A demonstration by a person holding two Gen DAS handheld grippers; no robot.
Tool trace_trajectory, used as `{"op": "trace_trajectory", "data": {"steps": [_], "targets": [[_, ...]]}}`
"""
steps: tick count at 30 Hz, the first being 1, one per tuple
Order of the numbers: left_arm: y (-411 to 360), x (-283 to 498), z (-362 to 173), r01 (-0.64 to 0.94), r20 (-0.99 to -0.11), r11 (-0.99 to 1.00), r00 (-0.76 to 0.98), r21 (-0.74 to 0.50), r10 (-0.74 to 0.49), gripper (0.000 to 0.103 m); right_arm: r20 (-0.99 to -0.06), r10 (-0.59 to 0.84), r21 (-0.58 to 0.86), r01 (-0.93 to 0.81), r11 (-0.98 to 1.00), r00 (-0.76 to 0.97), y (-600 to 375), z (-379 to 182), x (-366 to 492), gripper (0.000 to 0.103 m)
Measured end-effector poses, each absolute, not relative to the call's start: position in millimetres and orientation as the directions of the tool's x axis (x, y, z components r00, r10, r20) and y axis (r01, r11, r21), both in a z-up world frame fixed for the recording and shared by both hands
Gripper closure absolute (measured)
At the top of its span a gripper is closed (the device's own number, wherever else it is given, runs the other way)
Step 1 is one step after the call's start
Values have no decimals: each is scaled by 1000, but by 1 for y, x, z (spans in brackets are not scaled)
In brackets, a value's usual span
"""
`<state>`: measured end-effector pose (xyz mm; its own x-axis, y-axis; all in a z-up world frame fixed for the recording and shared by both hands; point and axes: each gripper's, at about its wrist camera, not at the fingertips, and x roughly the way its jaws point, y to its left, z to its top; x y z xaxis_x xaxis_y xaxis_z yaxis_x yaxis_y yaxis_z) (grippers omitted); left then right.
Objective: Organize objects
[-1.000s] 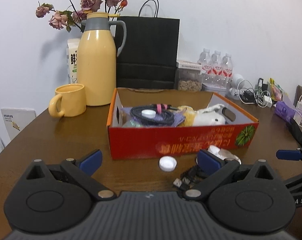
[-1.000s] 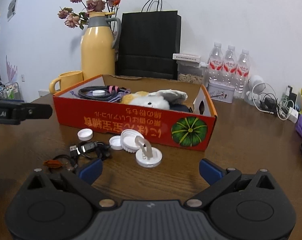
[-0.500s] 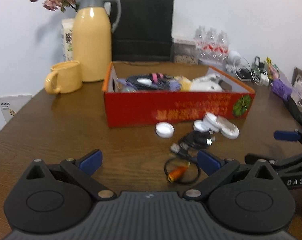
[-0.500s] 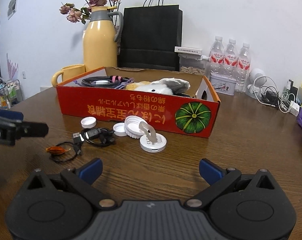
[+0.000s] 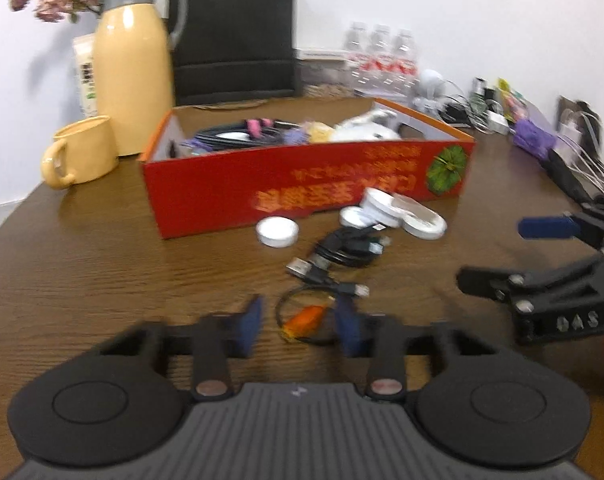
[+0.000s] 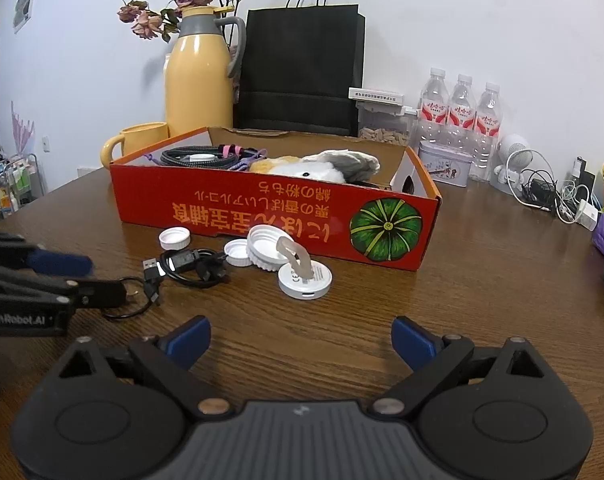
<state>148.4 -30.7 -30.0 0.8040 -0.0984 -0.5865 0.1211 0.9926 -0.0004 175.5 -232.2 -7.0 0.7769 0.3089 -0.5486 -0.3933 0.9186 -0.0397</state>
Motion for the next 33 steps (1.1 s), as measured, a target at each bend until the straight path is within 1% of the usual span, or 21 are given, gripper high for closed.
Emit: {"op": "trace_trajectory", "data": {"steps": [1, 5, 11, 14, 16, 17, 18, 19, 20, 21, 22, 24, 26, 28, 30, 33], "targets": [[-33, 147, -31, 137, -585, 991, 804, 5, -109, 88, -550, 308, -38, -393, 919, 776, -232, -7, 176, 6], [-33, 138, -26, 151, -545, 989, 829, 8, -122, 88, -557, 307, -34, -390, 920, 772, -234, -8, 177, 6], [-18, 128, -17, 101, -512, 995, 853, -29, -101, 89, -559, 313, -39, -401, 915, 768, -231, -9, 177, 7], [-6, 122, -12, 68, -497, 997, 864, -35, -76, 89, -548, 349, -35, -438, 899, 760, -225, -8, 174, 12], [2, 118, -9, 41, -492, 998, 869, -36, -54, 89, -548, 391, -14, -476, 880, 740, -218, -7, 172, 22], [6, 116, -8, 30, -490, 999, 870, -38, -45, 89, -552, 407, -5, -491, 871, 728, -212, -8, 172, 24], [10, 114, -7, 21, -487, 999, 872, -40, -38, 89, -557, 423, -1, -510, 860, 714, -206, -8, 173, 28], [14, 112, -6, 14, -484, 999, 875, -40, -32, 89, -563, 440, 1, -532, 847, 700, -199, -9, 173, 35], [17, 109, -5, 9, -480, 999, 877, -40, -27, 89, -565, 450, 0, -545, 838, 692, -193, -9, 173, 38], [21, 107, -4, 2, -477, 999, 879, -42, -21, 89, -567, 460, 1, -558, 830, 684, -186, -9, 173, 45], [23, 105, -4, -1, -475, 999, 880, -44, -20, 89, -570, 474, 7, -573, 820, 671, -180, -8, 175, 50], [28, 102, -3, -10, -472, 999, 881, -49, -15, 89, -576, 496, 26, -592, 805, 650, -170, -8, 178, 52], [31, 100, -2, -15, -470, 998, 882, -55, -13, 89, -582, 511, 42, -605, 795, 632, -161, -7, 182, 57], [33, 100, -2, -15, -468, 998, 883, -60, -15, 89, -592, 516, 47, -612, 789, 620, -153, -8, 185, 65], [35, 99, -2, -14, -466, 998, 885, -66, -18, 89, -602, 520, 54, -619, 784, 606, -147, -9, 189, 69], [37, 98, -3, -14, -463, 997, 886, -76, -23, 89, -612, 500, 36, -611, 791, 613, -139, -11, 194, 72]]}}
